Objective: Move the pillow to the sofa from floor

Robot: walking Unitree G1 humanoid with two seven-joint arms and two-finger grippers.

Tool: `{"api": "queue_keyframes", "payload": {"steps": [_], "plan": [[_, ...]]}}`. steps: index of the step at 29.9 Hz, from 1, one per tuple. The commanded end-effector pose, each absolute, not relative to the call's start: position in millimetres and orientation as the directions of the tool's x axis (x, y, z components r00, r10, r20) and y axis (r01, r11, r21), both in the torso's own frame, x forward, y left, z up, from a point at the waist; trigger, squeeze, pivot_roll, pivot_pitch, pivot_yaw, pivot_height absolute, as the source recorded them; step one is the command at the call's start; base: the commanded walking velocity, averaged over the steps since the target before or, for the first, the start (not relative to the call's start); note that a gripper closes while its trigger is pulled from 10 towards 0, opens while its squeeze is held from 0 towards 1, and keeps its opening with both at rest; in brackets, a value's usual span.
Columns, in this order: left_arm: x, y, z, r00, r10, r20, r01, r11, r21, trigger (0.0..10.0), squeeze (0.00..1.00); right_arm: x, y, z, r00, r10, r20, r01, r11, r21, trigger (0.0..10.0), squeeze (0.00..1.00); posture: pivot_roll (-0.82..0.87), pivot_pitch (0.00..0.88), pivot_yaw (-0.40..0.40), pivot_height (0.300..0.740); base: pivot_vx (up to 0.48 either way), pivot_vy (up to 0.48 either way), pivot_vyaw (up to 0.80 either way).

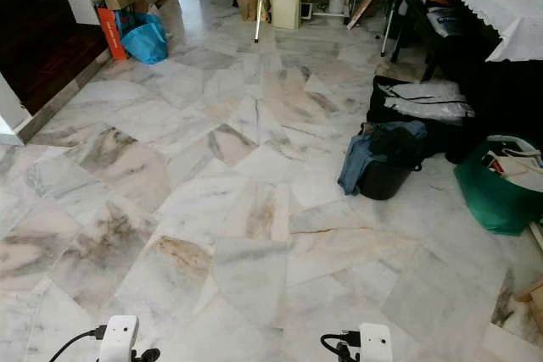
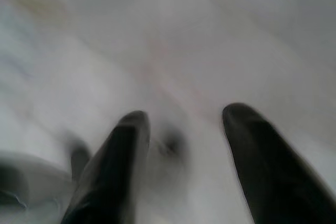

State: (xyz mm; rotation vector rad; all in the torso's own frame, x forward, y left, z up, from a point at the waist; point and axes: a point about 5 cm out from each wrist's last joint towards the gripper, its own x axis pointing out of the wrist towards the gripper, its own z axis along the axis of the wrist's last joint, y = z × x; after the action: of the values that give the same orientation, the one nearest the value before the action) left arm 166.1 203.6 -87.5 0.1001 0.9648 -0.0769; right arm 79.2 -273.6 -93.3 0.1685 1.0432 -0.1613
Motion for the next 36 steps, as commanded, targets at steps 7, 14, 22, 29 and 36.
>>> {"api": "queue_keyframes", "payload": {"steps": [7, 14, 22, 29, 36], "plan": [[143.4, 223.3, -93.0, 0.512, 0.033, -0.858, 0.140, 0.983, 0.121, 10.0, 0.00, 45.8, -312.2, -83.9, 0.420, -0.134, -0.898, 0.331, 0.944, 0.014, 10.0, 0.00, 0.04, 0.000, -0.054, 0.740, 0.000, 0.000, 0.00], [147.7, 229.8, -89.4, 0.548, 0.077, -0.833, 0.108, 0.981, 0.163, 10.0, 0.00, 46.6, -313.5, -82.8, 0.434, -0.128, -0.892, 0.352, 0.935, 0.037, 10.0, 0.00, 0.05, 0.000, -0.051, 0.740, 0.000, 0.000, 0.00], [160.1, 240.6, -81.0, 0.604, 0.138, -0.785, 0.020, 0.982, 0.188, 10.0, 0.00, 51.6, -315.8, -80.8, 0.494, -0.231, -0.838, 0.476, 0.879, 0.039, 10.0, 0.00, 0.07, 0.000, -0.016, 0.740, 0.000, 0.000, 0.00], [168.5, 249.2, -74.8, 0.625, 0.160, -0.764, -0.014, 0.981, 0.194, 10.0, 0.00, 58.4, -313.6, -79.2, 0.556, -0.275, -0.784, 0.545, 0.833, 0.095, 10.0, 0.00, 0.06, 0.000, 0.010, 0.740, 0.000, 0.000, 0.00], [182.8, 251.6, -66.7, 0.667, 0.156, -0.728, -0.036, 0.983, 0.178, 10.0, 0.00, 68.0, -305.4, -79.2, 0.618, -0.186, -0.764, 0.467, 0.869, 0.165, 10.0, 0.00, 0.08, 0.000, 0.018, 0.740, 0.000, 0.000, 0.00]]}}
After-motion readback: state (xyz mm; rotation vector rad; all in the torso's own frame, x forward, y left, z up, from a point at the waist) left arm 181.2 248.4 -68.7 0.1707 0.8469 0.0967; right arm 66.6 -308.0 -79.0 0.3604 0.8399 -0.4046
